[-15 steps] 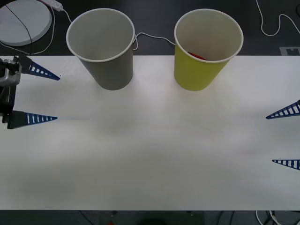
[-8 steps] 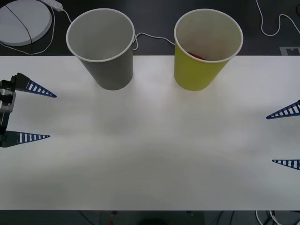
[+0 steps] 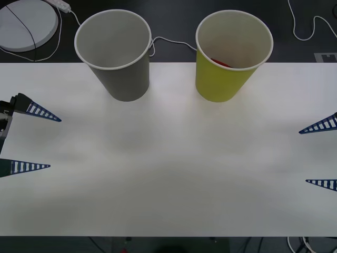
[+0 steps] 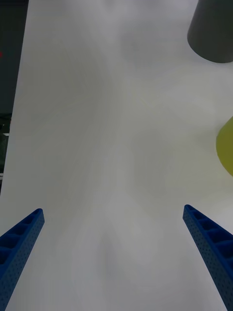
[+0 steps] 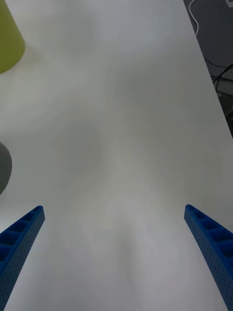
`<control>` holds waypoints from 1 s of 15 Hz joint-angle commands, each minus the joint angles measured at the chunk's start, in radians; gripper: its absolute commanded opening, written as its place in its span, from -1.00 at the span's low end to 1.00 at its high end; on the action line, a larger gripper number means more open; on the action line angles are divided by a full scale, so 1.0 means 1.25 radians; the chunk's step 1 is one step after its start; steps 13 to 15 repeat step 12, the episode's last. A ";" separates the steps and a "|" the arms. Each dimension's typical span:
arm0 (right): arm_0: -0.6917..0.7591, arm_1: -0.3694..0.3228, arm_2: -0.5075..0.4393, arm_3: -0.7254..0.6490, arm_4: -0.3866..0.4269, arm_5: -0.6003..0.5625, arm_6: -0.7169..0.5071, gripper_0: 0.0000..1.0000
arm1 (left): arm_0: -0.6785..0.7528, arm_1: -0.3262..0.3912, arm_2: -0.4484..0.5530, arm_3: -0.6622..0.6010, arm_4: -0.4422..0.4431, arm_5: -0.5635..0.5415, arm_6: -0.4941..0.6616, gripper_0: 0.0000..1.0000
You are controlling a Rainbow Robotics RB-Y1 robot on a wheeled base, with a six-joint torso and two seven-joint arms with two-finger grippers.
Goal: Put the can into the green bin and the plastic bottle into the gray bin
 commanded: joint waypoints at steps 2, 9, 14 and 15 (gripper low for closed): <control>0.000 0.000 0.000 0.000 0.000 0.000 0.000 1.00 | 0.007 0.001 0.007 0.013 0.004 0.003 0.021 1.00; 0.000 0.000 0.000 0.000 0.000 0.000 0.000 1.00 | 0.008 0.000 0.007 0.027 0.007 0.003 0.032 1.00; 0.000 0.000 0.000 0.000 0.000 0.000 0.000 1.00 | 0.008 0.000 0.007 0.027 0.007 0.003 0.032 1.00; 0.000 0.000 0.000 0.000 0.000 0.000 0.000 1.00 | 0.008 0.000 0.007 0.027 0.007 0.003 0.032 1.00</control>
